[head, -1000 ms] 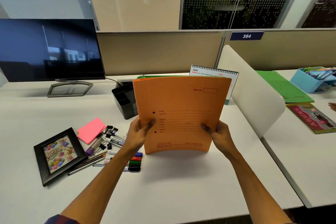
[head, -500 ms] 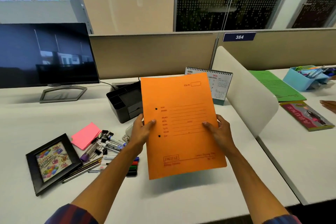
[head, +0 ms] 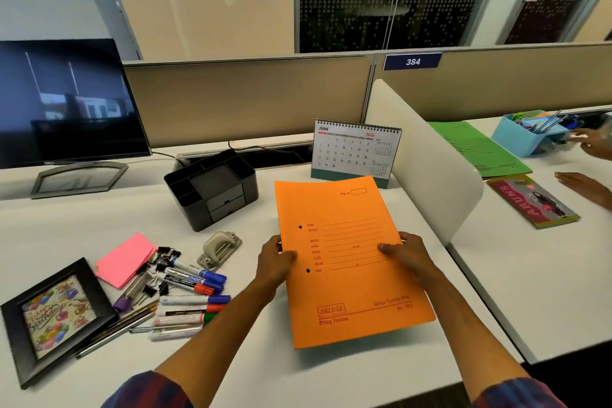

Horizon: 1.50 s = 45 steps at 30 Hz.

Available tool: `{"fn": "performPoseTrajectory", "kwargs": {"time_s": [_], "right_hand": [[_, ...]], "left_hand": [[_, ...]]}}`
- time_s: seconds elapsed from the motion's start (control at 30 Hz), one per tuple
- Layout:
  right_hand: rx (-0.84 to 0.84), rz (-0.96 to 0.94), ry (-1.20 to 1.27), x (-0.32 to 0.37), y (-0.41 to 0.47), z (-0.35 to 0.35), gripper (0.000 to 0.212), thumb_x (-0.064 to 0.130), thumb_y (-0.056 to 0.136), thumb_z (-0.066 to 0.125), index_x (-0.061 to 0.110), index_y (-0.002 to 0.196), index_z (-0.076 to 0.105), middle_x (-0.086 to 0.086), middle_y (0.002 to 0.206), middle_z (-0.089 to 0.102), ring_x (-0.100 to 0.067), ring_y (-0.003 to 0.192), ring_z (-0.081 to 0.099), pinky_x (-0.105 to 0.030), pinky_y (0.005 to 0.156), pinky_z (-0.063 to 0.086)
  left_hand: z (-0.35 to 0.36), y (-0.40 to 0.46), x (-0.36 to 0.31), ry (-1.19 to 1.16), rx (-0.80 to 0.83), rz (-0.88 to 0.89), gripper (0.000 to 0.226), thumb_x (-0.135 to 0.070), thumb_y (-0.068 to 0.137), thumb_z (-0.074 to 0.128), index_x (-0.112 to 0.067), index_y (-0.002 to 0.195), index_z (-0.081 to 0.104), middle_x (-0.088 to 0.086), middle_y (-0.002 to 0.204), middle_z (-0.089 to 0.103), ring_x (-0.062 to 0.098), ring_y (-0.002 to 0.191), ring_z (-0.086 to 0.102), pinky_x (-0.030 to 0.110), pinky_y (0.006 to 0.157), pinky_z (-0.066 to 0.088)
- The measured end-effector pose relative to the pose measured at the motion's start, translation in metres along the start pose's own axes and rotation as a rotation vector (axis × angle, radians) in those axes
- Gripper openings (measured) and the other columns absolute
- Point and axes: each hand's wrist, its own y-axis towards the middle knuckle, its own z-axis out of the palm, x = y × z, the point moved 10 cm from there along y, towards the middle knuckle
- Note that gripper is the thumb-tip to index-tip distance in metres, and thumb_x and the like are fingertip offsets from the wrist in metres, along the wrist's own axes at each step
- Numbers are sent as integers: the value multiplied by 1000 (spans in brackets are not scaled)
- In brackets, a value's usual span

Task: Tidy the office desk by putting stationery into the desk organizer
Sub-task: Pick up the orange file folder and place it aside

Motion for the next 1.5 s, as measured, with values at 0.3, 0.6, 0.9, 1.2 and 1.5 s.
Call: {"fn": "performPoseTrajectory", "kwargs": {"time_s": [0.3,0.6,0.9,1.2,1.5], "right_hand": [[-75,5,-223,-29,23,-26,24,19,83,74,10,102,65,-14,107,68,-29,88,62,-36,78,50],[-144,-64,-617,-36,39,-39,43,39,88,64,8,117,56,-15,120,53,-32,103,57,-38,85,50],[-290,-100,-855,-31,43,-56,32,32,94,51,6,111,57,-16,124,49,-33,114,49,-48,93,46],[-422,-199,-1014,-23,39,-69,24,27,94,48,10,88,64,-9,106,60,-26,95,57,-36,80,42],[-364,-239,-1010,-31,44,-65,20,24,91,49,7,84,59,-14,102,61,-32,90,58,-42,82,45]], "left_hand": [[46,15,18,73,32,-67,25,-3,94,56,-14,116,55,3,110,59,24,101,59,44,93,52],[67,28,18,152,-3,-50,12,-4,89,63,-16,91,61,0,91,65,11,73,60,17,54,41],[96,31,8,240,43,-35,14,-2,87,60,-15,81,61,1,85,66,24,84,66,24,64,50],[127,30,-3,281,145,-3,16,-1,88,54,-12,99,59,2,97,64,23,90,62,31,74,51],[149,23,-9,263,227,0,26,-4,86,52,-7,111,59,7,110,66,24,96,63,27,72,50]]}}
